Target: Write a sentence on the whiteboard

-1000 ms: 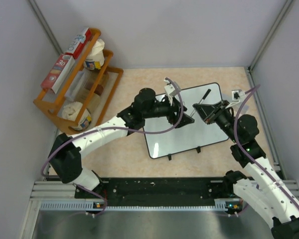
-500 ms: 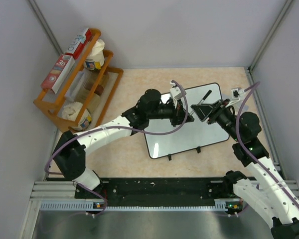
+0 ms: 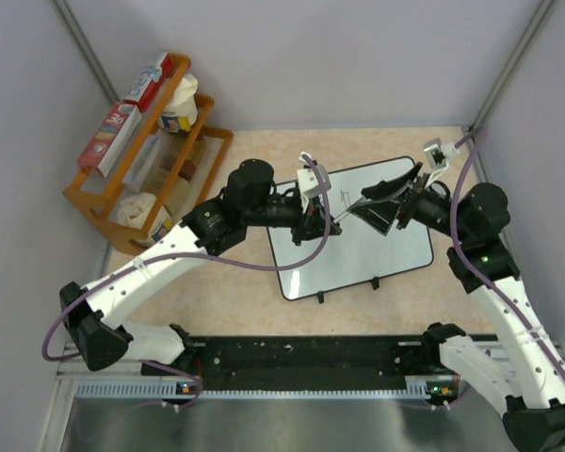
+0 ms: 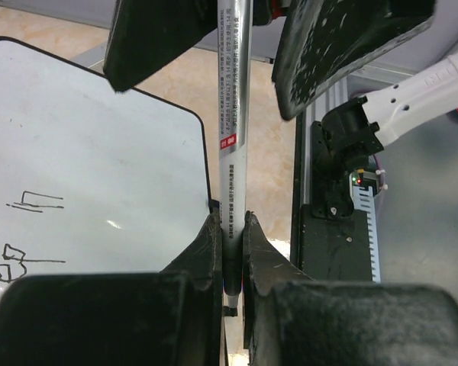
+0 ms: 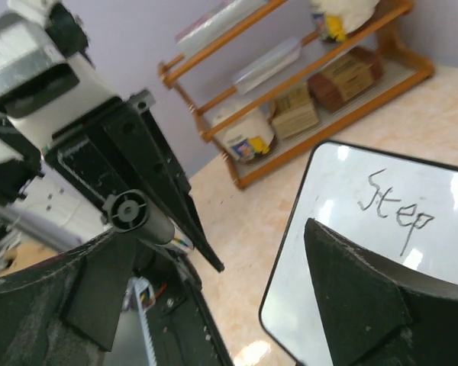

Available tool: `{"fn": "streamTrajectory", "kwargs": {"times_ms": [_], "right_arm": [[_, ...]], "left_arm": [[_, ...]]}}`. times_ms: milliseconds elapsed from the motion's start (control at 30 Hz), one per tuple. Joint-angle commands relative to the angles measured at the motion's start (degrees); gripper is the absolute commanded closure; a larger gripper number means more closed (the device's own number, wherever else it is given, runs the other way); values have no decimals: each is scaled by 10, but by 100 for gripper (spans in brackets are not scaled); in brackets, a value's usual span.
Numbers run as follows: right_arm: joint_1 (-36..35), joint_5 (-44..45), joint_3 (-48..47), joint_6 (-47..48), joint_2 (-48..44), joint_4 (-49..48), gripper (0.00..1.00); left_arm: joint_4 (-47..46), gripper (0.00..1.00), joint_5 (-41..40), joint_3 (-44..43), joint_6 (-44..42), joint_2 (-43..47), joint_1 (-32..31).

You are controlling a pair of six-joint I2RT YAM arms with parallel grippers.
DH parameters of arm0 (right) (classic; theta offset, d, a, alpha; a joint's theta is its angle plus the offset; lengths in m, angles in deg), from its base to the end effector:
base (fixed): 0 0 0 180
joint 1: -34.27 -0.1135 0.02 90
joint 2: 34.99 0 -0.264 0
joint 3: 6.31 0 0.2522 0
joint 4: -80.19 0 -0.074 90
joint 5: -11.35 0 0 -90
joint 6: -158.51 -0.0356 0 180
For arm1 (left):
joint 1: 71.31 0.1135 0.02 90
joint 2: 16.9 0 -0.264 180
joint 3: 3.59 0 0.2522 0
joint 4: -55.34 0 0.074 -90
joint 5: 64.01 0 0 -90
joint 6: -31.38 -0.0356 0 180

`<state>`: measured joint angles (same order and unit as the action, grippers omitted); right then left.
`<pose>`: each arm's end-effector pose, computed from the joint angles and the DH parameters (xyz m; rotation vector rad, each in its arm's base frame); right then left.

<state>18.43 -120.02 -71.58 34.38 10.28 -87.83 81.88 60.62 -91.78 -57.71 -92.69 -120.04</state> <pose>0.1580 0.0693 0.4014 -0.3935 1.5394 1.2071 0.1838 -0.2401 0.3983 1.1766 1.5297 -1.1441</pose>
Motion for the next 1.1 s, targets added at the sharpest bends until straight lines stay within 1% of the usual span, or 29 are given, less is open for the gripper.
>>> {"fn": "streamTrajectory", "kwargs": {"times_ms": [0, 33, 100, 167, 233, 400, 433, 467, 533, 633, 700, 800, 867, 967, 1000, 1033, 1067], "right_arm": [[5, -149, -51, 3, 30, -15, 16], [5, -155, -56, 6, 32, -7, 24], [6, -168, -66, 16, 35, 11, 29], [5, -179, -75, 22, 39, 16, 39], [5, -193, -76, 23, 41, 31, 45], [-1, -228, -69, 16, 49, 23, 51], [-8, -228, -69, 18, 50, 31, 55], [-11, -230, -70, 27, 52, 36, 56], [-23, -225, -75, 39, 57, 59, 58], [-30, -220, -75, 50, 64, 66, 64], [-32, -217, -76, 57, 67, 74, 65], [-42, -204, -81, 69, 72, 90, 70], [-47, -202, -83, 75, 76, 93, 74], [-51, -192, -84, 79, 79, 103, 85], [-52, -188, -84, 80, 78, 105, 95], [-52, -183, -84, 79, 79, 105, 100], [-53, -180, -83, 79, 79, 105, 100]], "left_arm": [[117, 100, 39, -57, -70, 6, 1], [127, 100, 41, -62, -74, 2, 1], [135, 100, 46, -71, -82, -1, 1], [137, 100, 47, -71, -84, -1, 1], [133, 100, 48, -70, -84, -1, 1], [132, 100, 66, -72, -85, -8, 1], [132, 100, 66, -74, -85, -10, 1], [134, 100, 68, -76, -85, -12, 0], [135, 100, 70, -79, -86, -15, 0], [137, 100, 72, -83, -86, -18, 0], [136, 100, 71, -83, -87, -18, 0], [136, 100, 71, -83, -87, -20, 0], [137, 100, 73, -82, -86, -20, 0], [137, 100, 73, -81, -86, -20, 1], [138, 100, 73, -81, -86, -22, 0], [138, 100, 72, -80, -86, -21, 0], [138, 100, 73, -79, -86, -21, 0]]}}
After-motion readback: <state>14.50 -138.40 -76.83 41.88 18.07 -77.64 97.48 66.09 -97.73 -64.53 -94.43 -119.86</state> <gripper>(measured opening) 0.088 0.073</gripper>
